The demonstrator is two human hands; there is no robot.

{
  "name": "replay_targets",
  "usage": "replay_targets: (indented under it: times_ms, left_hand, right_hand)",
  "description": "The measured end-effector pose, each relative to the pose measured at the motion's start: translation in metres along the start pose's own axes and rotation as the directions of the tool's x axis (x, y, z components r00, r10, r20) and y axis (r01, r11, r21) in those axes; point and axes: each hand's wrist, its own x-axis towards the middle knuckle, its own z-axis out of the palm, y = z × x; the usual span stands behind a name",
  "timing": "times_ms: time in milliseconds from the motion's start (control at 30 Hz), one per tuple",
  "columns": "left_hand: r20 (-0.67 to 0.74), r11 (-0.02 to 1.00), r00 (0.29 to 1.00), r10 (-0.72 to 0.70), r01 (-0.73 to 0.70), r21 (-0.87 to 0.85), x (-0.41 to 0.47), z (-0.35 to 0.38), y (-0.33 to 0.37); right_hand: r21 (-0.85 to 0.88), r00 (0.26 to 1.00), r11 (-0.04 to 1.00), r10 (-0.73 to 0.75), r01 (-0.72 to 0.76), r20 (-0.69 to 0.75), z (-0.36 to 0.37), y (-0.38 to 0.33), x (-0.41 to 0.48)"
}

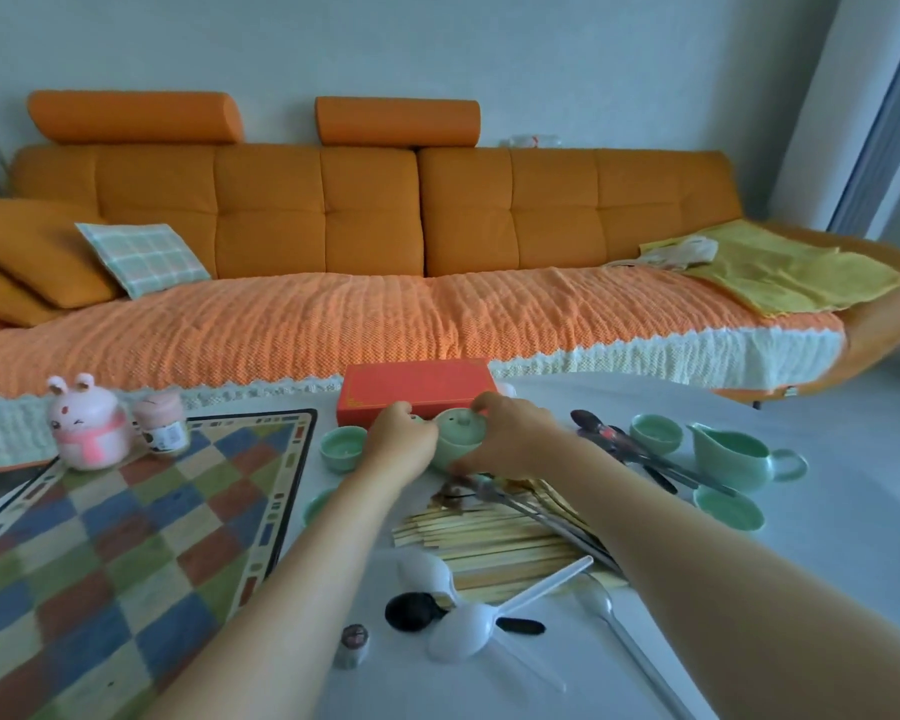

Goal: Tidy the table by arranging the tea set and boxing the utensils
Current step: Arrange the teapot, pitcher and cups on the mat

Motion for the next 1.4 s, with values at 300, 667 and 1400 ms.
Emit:
replay_targets:
  times_ms: [300,667,1400]
  left_hand:
    - [-0.175,0.993,0.978,0.115,-0.110,0.036,-0.017,-0.061,-0.004]
    - [-0.195,0.986,0.977,0.086,-0.055,0.158,-0.081,-0.176,-0.073]
    - [0.123,0.791,0.984,0.131,-0.179,0.585,-0.097,-0.237,-0.136]
  right_hand:
    - [0.096,0.973,0.976,-0.183,0.197,-0.139,-0.012,-0.050,-0.005]
    - [0.107,0.922,0.917,-0.375,0.384,-0.091,0.026,-0.170,-0.038]
    - [0.165,0.880,0.888,-0.452,0.428,0.149,0.081,-0.230,-0.038]
